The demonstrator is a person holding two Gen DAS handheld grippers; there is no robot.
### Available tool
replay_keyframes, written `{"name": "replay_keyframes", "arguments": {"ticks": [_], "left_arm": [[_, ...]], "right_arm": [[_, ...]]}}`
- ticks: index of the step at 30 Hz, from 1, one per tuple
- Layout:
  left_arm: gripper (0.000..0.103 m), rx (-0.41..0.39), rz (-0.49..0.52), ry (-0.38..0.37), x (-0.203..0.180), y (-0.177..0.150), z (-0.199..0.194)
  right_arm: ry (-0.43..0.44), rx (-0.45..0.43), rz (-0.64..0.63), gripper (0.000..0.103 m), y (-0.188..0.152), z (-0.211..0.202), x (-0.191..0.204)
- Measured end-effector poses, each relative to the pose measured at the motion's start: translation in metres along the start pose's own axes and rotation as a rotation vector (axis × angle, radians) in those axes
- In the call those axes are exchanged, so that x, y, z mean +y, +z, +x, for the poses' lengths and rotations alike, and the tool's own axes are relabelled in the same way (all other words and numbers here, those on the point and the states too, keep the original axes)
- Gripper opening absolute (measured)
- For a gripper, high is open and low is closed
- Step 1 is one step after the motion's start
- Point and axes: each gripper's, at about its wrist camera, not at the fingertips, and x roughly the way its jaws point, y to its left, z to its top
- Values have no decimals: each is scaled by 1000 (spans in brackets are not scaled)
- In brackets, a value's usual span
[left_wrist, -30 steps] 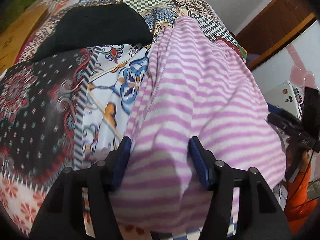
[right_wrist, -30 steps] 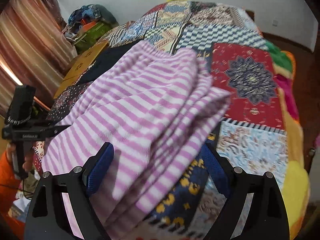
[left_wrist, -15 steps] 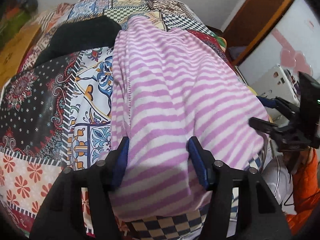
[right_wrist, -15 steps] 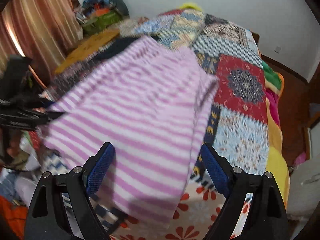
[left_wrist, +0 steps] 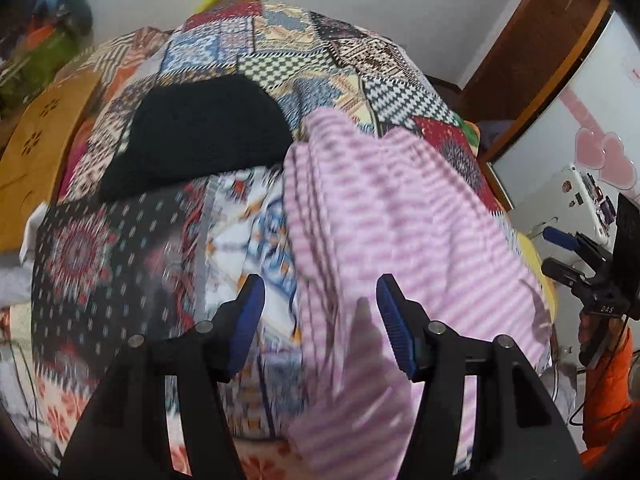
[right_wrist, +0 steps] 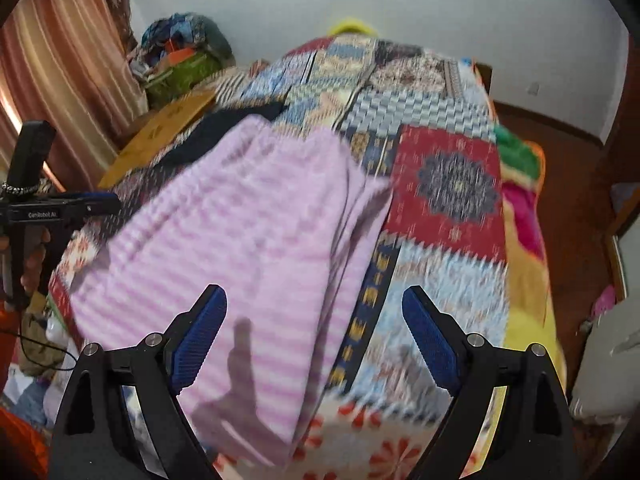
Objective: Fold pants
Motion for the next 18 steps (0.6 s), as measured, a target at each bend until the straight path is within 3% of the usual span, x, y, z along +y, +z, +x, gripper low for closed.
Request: {"name": "replay_keyframes", "arguments": {"ticks": [5,10,12,15,18], "left_arm": [[63,47,30,-36,-11,31,46],[67,115,20,-2,1,44,98],[75,109,-11,-12,13,46,103],[78,92,-44,4,36,49,104],[78,110,-112,-38,53,50,105]], "right_arm": [[-12,-40,-14,88,35,30,0],[29,13,18,88,55,77,-6],[12,59,-4,88,54,96,-9],[-17,114,-32,88,49,116,-21],[-7,115,15,88,47,114,-42]]}}
